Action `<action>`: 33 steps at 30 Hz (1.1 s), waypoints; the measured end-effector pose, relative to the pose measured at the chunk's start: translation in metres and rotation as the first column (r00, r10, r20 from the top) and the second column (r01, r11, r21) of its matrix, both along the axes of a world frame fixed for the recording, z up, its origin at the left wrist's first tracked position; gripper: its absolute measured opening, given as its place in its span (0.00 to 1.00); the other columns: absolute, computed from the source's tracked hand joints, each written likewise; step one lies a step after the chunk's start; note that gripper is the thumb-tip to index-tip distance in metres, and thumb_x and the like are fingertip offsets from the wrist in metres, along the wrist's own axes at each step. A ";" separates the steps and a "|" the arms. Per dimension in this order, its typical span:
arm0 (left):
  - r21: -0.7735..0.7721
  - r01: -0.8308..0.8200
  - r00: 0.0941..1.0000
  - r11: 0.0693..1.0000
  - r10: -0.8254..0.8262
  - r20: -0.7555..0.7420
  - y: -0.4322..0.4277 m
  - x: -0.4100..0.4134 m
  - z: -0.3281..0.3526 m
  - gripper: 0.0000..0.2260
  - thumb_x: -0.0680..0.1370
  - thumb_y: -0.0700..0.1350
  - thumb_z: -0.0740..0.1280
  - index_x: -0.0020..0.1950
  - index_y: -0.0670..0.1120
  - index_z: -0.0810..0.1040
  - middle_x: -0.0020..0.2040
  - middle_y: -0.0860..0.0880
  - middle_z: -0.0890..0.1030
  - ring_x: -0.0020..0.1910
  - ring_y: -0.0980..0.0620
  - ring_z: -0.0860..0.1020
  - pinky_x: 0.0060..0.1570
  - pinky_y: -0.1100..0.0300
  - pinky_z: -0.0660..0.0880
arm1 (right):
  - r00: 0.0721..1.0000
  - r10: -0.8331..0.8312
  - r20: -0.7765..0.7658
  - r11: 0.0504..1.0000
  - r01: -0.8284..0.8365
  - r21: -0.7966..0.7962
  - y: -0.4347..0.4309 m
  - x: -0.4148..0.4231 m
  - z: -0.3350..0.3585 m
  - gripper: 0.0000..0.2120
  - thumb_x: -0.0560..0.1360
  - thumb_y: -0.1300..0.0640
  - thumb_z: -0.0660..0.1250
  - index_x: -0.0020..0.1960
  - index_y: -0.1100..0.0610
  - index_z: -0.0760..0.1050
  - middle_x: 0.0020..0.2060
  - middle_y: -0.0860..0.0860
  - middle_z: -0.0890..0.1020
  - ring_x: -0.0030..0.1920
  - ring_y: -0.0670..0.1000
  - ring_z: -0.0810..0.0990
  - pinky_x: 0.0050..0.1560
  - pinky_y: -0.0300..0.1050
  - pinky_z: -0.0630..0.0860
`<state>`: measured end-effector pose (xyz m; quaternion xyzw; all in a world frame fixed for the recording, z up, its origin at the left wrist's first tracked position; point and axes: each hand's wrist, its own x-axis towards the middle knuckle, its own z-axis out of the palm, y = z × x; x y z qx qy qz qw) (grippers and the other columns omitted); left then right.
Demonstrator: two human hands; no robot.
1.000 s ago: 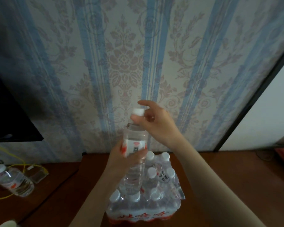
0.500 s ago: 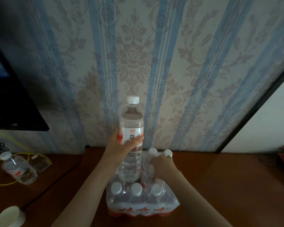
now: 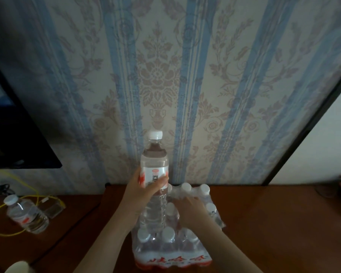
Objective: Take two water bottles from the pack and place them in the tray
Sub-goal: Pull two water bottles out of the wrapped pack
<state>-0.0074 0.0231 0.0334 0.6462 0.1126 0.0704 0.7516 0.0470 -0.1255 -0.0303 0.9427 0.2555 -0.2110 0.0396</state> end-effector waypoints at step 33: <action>0.040 -0.063 0.995 0.997 0.066 -0.078 0.005 0.000 -0.010 0.13 0.68 0.42 0.75 0.52 0.45 0.80 0.42 0.47 0.86 0.39 0.53 0.85 0.32 0.67 0.78 | 0.969 -0.190 -0.158 0.805 0.246 0.539 -0.003 -0.006 -0.025 0.23 0.66 0.40 0.68 0.60 0.46 0.76 0.61 0.44 0.78 0.60 0.50 0.77 0.62 0.51 0.73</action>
